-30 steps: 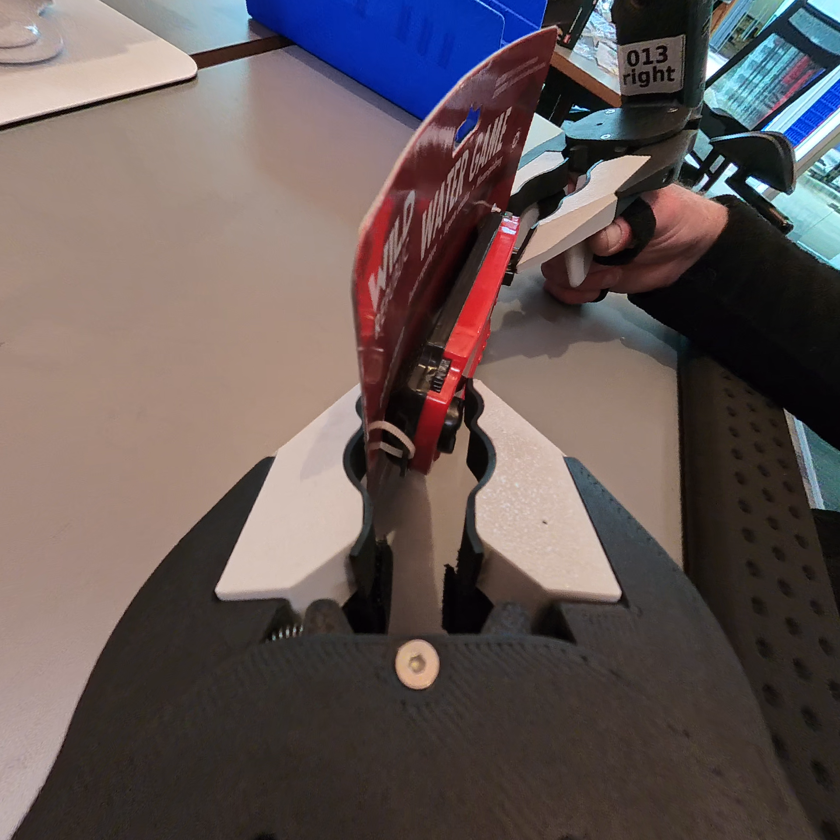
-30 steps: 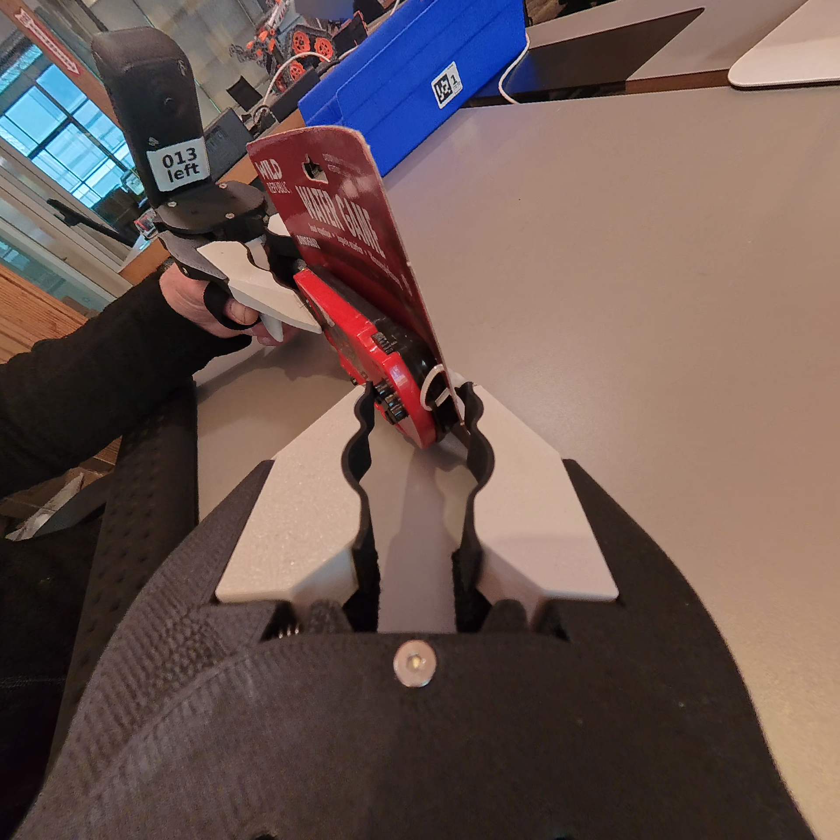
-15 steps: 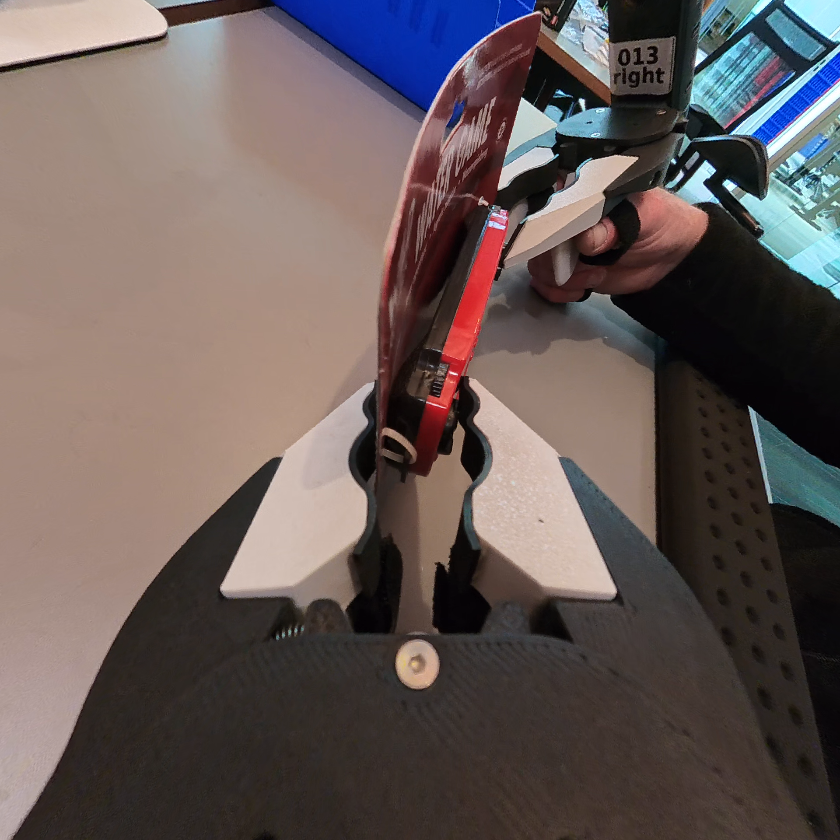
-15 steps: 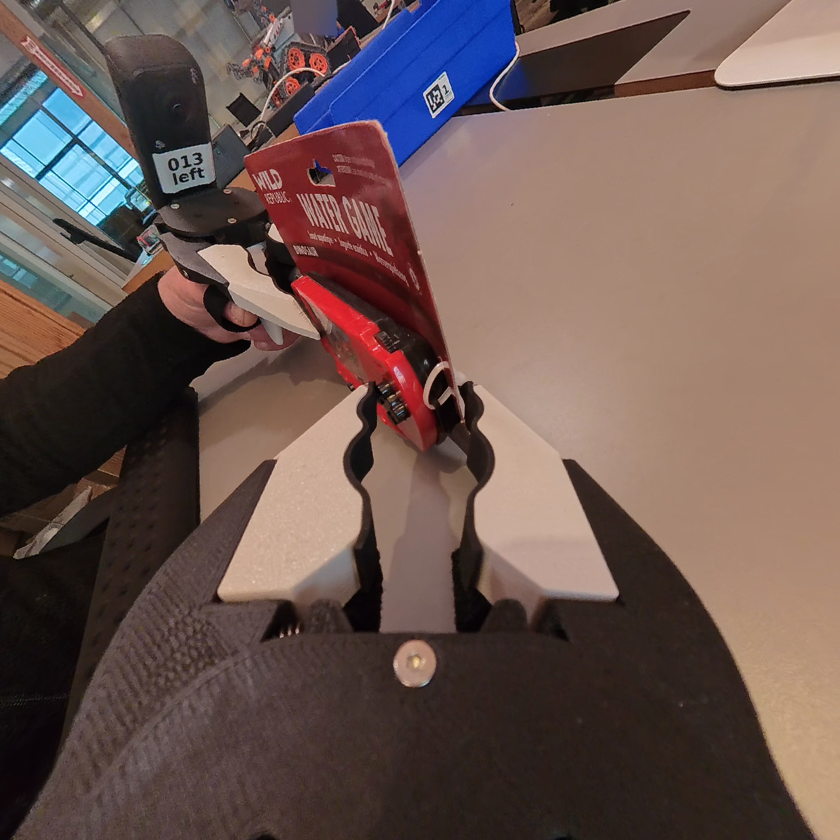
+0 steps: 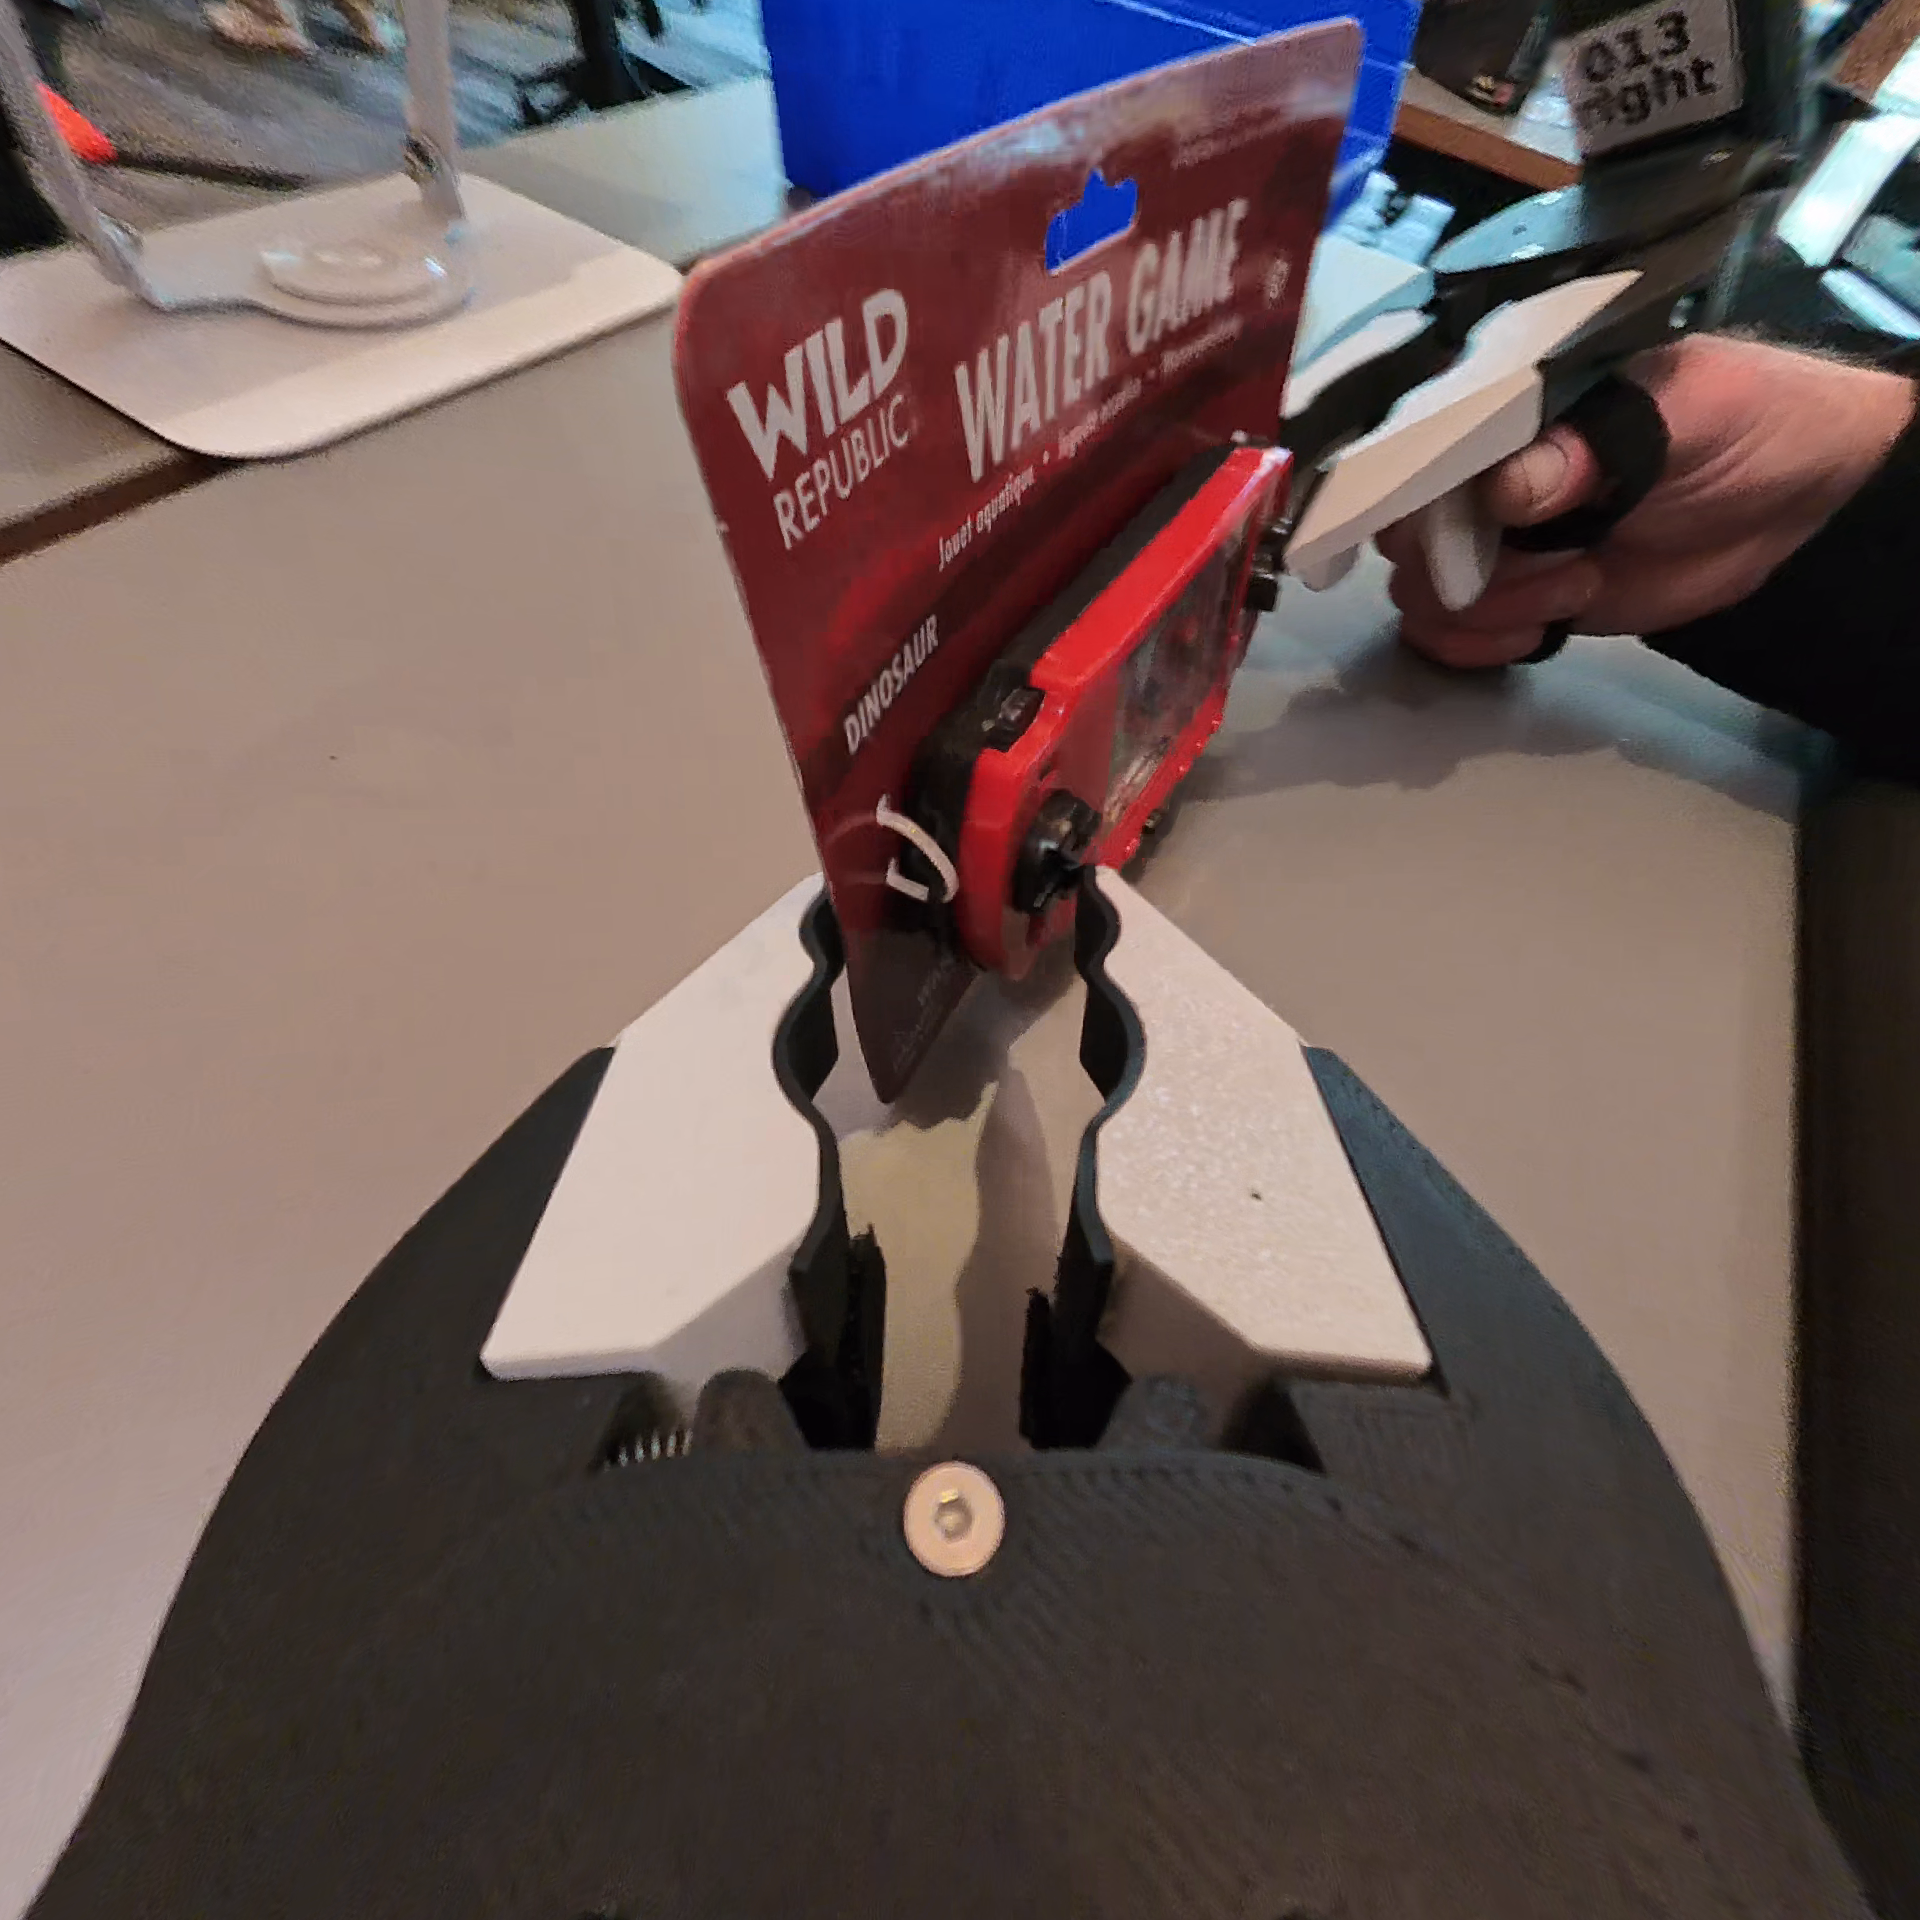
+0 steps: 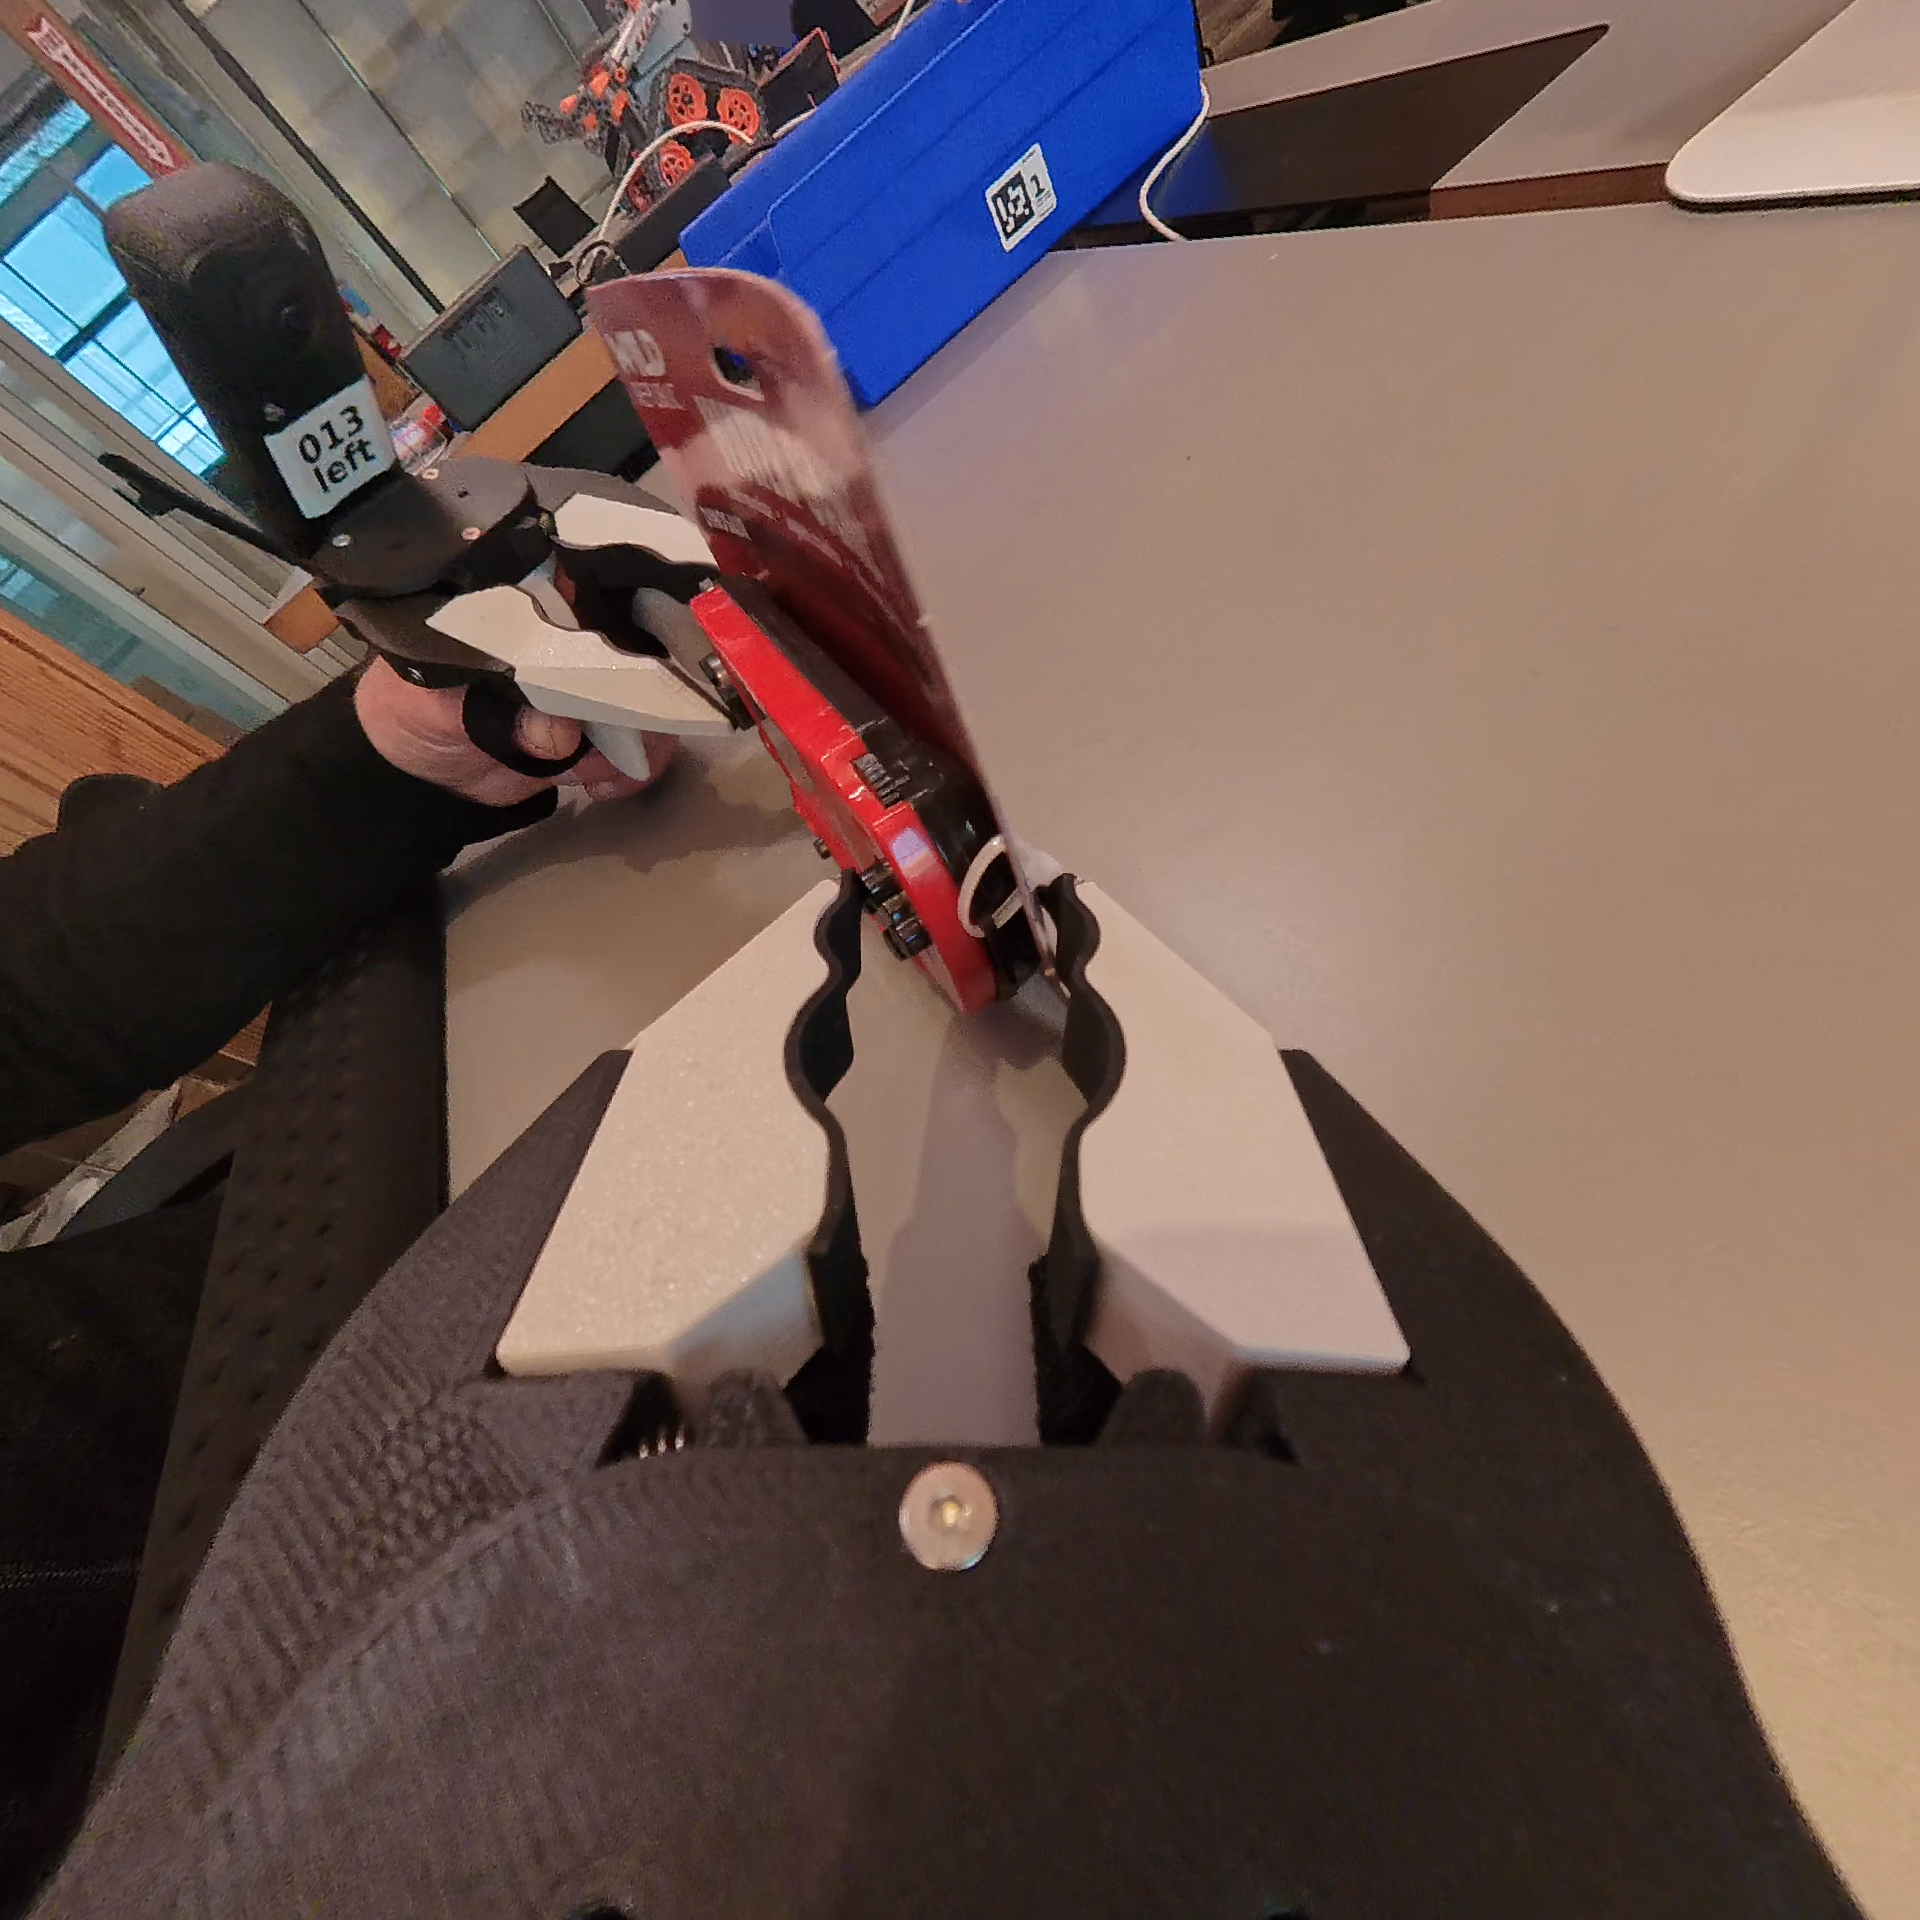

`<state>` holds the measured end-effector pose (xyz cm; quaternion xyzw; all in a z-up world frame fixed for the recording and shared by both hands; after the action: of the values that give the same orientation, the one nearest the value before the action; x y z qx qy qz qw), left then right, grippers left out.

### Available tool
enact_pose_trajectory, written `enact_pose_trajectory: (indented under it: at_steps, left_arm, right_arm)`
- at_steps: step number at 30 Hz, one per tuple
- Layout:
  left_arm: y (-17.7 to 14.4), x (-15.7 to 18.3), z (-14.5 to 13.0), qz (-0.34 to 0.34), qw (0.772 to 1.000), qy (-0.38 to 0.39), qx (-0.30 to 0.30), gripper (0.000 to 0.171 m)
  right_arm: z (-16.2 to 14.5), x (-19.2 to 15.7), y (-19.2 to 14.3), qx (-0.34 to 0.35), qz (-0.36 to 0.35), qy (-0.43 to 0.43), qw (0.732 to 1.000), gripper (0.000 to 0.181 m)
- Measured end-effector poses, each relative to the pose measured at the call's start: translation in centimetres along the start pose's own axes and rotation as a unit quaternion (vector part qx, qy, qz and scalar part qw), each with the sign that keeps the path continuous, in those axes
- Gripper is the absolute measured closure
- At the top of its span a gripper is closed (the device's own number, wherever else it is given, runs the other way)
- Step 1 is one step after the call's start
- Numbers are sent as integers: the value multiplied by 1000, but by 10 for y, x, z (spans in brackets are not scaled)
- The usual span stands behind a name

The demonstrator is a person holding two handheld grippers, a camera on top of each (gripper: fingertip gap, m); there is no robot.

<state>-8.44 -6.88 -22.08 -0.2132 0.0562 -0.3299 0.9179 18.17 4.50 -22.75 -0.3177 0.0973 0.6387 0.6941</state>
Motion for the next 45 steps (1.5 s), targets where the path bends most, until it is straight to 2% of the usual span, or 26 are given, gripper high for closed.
enact_pose_trajectory:
  at_steps: [3,13,20,26,45]
  left_arm:
    - [0,3,1,16,1000,5,-2,130]
    - [4,1,4,-5,1000,-21,4,147]
    - [4,-1,4,-9,1000,-30,6,146]
    - [5,-3,3,1,999,-39,11,135]
    - [6,-3,3,3,999,-51,13,136]
  right_arm:
    - [0,0,-1,0,-3,-2,1000,147]
    - [1,2,-2,6,-10,1,1000,148]
    - [1,2,-2,7,-12,-1,1000,148]
    - [1,1,-2,4,-10,-3,1000,147]
    - [0,1,-3,7,-9,-1,1000,147]
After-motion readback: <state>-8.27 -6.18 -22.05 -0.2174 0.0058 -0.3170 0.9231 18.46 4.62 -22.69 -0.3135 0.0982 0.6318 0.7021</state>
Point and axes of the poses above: each gripper's, where its closed fingertips meet, y out along the fingers, z out of its top, x = y × z across the jaws, the point moved 10 cm from there along -y, back along the fingers, and after that the axes turned 5 degrees about y, right-handed, at the moved point
